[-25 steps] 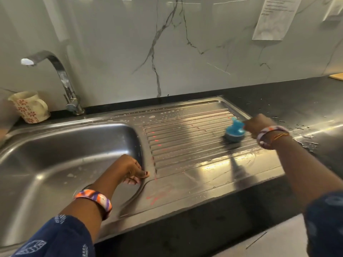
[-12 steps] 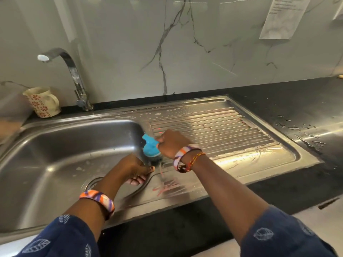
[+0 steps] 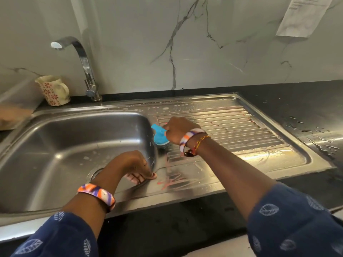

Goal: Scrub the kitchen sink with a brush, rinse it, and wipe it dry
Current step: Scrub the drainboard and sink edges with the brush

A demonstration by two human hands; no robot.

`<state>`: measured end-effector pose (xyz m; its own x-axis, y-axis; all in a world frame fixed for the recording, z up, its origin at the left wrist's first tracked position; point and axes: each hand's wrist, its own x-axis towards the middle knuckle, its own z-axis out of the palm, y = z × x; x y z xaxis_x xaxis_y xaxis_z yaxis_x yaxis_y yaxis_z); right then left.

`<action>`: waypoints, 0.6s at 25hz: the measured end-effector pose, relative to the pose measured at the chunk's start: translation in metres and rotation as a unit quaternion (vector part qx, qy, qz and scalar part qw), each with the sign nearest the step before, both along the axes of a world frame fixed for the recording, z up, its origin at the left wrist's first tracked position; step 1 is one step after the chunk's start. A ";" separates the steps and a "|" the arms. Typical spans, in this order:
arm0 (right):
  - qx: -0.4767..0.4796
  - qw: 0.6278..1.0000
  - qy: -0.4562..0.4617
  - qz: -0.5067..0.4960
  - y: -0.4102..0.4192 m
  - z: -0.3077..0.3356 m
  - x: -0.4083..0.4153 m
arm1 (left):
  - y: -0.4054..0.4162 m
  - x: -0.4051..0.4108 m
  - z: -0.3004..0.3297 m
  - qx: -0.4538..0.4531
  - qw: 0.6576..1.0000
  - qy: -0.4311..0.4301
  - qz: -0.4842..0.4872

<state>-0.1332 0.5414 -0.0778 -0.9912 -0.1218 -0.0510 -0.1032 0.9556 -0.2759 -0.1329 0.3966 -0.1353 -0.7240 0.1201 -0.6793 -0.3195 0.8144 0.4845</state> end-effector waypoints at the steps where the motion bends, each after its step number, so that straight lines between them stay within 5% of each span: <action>1: -0.006 1.000 -0.022 0.021 0.005 0.004 0.006 | 0.000 -0.001 -0.001 -0.009 1.000 -0.003 -0.003; 4: 0.000 0.992 -0.093 0.090 0.030 0.013 0.043 | -0.002 -0.005 -0.004 -0.034 0.998 -0.015 -0.041; 7: 0.094 0.993 -0.023 0.069 0.043 0.008 0.062 | 0.001 -0.017 -0.002 -0.082 0.992 -0.027 -0.090; 10: 0.105 0.989 0.079 0.061 0.032 -0.011 0.040 | 0.021 -0.033 0.009 -0.173 0.967 0.100 -0.155; 12: 0.060 0.994 0.082 0.033 0.048 -0.017 0.017 | 0.039 -0.038 0.017 -0.209 0.934 0.203 -0.206; 15: 0.017 0.997 0.034 -0.074 0.129 -0.020 -0.008 | 0.049 -0.043 0.017 -0.227 0.907 0.223 -0.277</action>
